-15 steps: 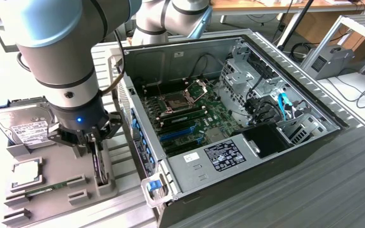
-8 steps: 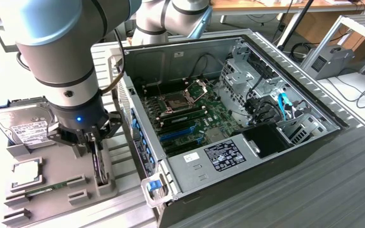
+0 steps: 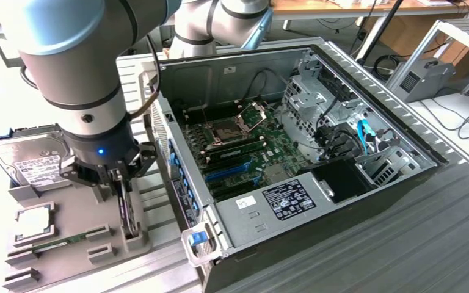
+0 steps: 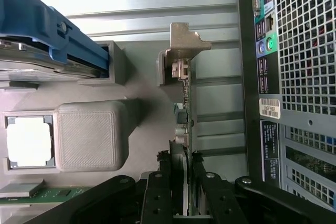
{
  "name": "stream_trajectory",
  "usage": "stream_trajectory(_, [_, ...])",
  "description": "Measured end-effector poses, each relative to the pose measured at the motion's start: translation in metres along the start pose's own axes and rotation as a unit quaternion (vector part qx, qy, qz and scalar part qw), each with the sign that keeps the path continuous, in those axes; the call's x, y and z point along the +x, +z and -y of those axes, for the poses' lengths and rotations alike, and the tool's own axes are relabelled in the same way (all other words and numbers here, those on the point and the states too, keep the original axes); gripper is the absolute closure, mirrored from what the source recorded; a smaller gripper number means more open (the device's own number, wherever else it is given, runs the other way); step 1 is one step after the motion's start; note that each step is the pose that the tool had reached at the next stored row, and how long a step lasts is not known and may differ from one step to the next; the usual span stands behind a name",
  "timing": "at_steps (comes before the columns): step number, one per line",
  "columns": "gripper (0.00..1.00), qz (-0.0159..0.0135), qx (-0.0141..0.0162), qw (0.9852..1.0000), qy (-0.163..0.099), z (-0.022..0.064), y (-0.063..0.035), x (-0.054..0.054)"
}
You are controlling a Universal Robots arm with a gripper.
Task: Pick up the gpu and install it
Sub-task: 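Pick up the gpu and move the gpu toward the slot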
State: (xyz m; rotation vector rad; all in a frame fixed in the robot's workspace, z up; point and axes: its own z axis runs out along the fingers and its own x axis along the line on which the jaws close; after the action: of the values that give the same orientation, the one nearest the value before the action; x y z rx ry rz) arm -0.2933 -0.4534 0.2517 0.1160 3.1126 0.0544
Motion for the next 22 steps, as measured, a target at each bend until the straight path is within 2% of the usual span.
stream_trajectory(22, [0.74, 0.0, 0.0, 1.0, 0.0, -0.0004, -0.0115, 0.0])
